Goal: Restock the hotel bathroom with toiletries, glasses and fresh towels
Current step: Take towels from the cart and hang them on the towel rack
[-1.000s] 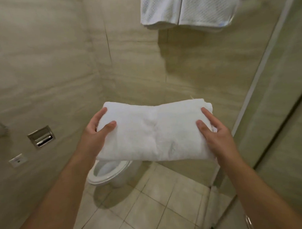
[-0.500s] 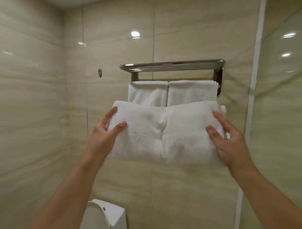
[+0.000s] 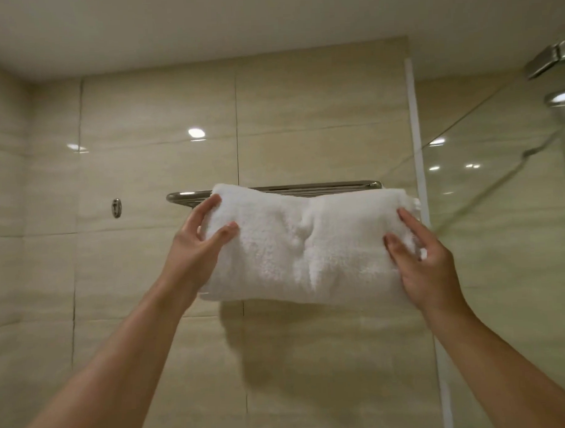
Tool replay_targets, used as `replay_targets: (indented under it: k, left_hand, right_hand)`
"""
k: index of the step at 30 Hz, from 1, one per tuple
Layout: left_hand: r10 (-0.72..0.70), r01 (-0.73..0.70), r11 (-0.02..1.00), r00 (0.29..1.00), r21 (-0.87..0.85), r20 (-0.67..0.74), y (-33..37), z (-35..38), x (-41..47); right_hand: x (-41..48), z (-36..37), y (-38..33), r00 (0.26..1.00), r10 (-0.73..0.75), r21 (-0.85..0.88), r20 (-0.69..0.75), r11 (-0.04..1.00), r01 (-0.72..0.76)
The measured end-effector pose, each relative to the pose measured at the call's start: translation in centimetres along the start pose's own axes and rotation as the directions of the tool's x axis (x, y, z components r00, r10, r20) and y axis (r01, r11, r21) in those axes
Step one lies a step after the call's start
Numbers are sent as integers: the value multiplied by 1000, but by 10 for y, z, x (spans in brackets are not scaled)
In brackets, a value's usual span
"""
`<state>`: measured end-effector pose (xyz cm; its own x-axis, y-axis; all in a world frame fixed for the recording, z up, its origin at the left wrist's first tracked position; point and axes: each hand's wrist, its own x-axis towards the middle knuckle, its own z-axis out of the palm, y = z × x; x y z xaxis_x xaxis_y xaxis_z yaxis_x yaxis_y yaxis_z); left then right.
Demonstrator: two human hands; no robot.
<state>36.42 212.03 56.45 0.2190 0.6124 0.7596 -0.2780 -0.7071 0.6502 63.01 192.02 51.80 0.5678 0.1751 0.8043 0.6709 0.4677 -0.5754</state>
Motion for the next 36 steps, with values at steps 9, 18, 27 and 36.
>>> replay_targets:
  k: [9,18,27,36]
  left_hand:
    - [-33,35,999,998,-33,47,-14,63,92]
    - [72,-73,997,997,-31,-7,13,106,182]
    - [10,-10,1000,1000,19,-10,-1,136,252]
    - [-129,108,962,989,250,69,-1,158,300]
  right_hand:
    - [110,-8,27,996,-85,-46,-1,995,85]
    - [215,0,29,986,-165,47,-13,985,165]
    - [289,8,45,981,40,159,190,985,-71]
    - [338,7,81,887,322,32,331,936,-351]
